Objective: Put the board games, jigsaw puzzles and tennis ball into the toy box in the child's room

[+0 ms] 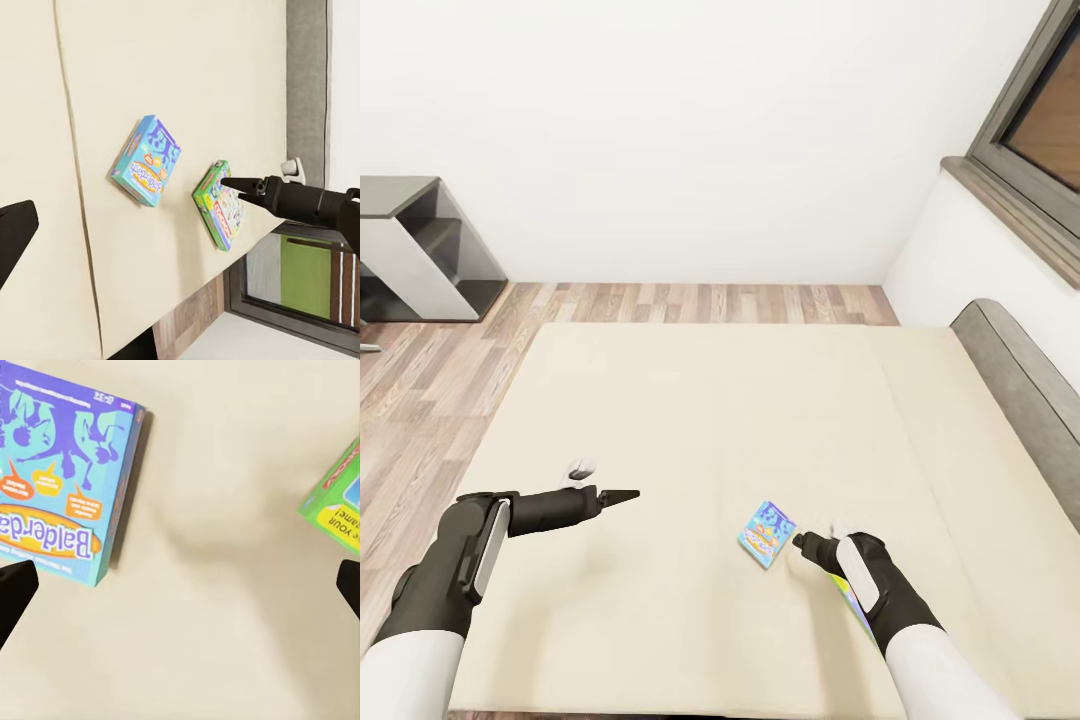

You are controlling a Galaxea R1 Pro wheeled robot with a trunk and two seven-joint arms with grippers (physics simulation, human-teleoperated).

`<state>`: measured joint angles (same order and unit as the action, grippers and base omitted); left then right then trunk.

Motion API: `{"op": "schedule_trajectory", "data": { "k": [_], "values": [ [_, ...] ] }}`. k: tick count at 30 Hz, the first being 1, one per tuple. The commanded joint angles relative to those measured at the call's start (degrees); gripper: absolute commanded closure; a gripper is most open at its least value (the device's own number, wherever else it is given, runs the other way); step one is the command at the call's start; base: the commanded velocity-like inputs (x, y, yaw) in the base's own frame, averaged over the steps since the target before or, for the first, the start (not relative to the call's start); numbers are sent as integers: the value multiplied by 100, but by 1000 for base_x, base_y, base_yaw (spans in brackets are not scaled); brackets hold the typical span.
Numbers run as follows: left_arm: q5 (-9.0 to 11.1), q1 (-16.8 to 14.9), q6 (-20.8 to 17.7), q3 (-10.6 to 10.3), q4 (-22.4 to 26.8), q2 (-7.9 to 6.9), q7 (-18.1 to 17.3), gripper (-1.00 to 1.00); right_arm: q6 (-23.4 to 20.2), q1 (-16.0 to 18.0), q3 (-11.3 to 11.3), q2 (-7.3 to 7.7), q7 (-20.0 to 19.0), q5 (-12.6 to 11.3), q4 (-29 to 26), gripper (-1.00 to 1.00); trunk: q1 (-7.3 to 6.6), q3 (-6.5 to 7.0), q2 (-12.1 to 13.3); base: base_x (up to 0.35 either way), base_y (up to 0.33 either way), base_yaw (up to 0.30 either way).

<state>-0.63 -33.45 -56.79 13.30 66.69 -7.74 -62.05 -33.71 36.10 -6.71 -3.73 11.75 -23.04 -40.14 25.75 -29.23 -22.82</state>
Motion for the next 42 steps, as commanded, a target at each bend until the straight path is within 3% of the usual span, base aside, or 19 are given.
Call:
{"op": "schedule_trajectory", "data": {
  "k": [1, 26, 36, 42],
  "values": [
    [-8, -4, -49, 6, 2, 0, -26, -100, -17, 2, -15, -5, 47, -61, -17, -100, 3, -8, -10, 0, 0, 0],
    [-6, -9, -51, 22, 67, -36, -51, -100, -45, 53, -29, -1, 48, -84, -1, -100, 3, -8, -10, 0, 0, 0],
    [0, -12, -52, 20, 98, -14, -52, -100, -339, 836, -32, 26, 75, -86, 74, -100, 3, -69, -10, 0, 0, 0],
    [1, -12, -52, 21, 103, -17, -52, -100, -399, 1065, -33, 30, 98, -76, 113, -100, 3, -125, -10, 0, 0, 0]
  ]
}}
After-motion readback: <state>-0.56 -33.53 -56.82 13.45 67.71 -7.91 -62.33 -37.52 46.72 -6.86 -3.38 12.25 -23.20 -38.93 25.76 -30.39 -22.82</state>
